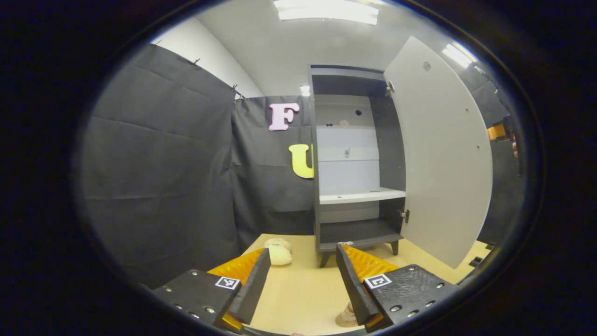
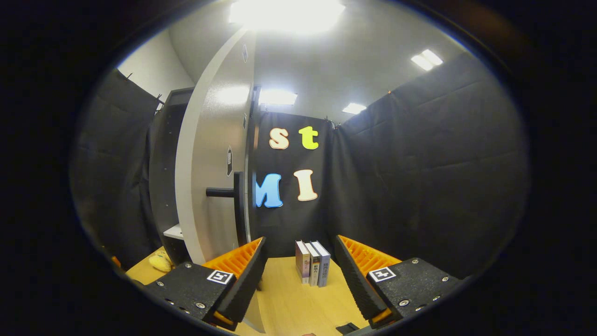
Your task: Open the cabinet door with the right hand, grasp the bottle in the cabinet with the left hand and place it on the coaster, then close the cabinet door with the right hand.
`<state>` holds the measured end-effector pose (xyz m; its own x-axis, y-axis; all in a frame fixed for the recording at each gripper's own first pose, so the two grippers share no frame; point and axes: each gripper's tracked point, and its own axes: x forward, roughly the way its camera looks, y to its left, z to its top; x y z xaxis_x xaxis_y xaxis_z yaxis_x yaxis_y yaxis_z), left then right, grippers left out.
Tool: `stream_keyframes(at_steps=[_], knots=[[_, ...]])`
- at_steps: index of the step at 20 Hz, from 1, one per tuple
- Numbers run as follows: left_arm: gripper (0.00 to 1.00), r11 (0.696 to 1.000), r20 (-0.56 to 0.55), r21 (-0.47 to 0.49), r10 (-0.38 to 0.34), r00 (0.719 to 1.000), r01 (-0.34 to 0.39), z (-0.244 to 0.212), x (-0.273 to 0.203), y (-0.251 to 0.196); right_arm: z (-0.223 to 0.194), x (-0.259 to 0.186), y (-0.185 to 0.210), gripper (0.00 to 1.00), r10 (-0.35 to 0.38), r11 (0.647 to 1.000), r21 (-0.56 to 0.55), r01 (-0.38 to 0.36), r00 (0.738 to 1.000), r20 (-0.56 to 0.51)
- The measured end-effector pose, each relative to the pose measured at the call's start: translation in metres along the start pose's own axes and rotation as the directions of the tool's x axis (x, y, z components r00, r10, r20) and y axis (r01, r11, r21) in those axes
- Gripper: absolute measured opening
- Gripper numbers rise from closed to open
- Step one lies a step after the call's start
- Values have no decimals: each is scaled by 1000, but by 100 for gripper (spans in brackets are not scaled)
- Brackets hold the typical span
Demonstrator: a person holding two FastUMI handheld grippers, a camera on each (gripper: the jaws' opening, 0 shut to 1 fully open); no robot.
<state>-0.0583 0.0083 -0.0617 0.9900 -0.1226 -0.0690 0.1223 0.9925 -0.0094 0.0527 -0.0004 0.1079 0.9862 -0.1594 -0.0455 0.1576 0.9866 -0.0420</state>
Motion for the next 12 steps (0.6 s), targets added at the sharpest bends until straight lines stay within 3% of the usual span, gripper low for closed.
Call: stream_keyframes(at_steps=[8, 9, 11, 12], knots=[[81, 1000, 4, 7, 6, 1000, -6, -3, -11, 59, 1, -18, 86, 90, 65, 998, -1, -65, 998, 23], [87, 1000, 4, 5, 8, 1000, -9, -5, -14, 66, 2, -18, 99, 86, 80, 997, -1, -80, 996, 25], [87, 1000, -1, -3, 18, 1000, -18, -7, -18, 79, 2, -17, 127, 90, 114, 993, 0, -114, 993, 29], [81, 1000, -1, -8, 26, 1000, -26, -8, -21, 87, 1, -15, 140, 90, 132, 991, 1, -132, 991, 30]])
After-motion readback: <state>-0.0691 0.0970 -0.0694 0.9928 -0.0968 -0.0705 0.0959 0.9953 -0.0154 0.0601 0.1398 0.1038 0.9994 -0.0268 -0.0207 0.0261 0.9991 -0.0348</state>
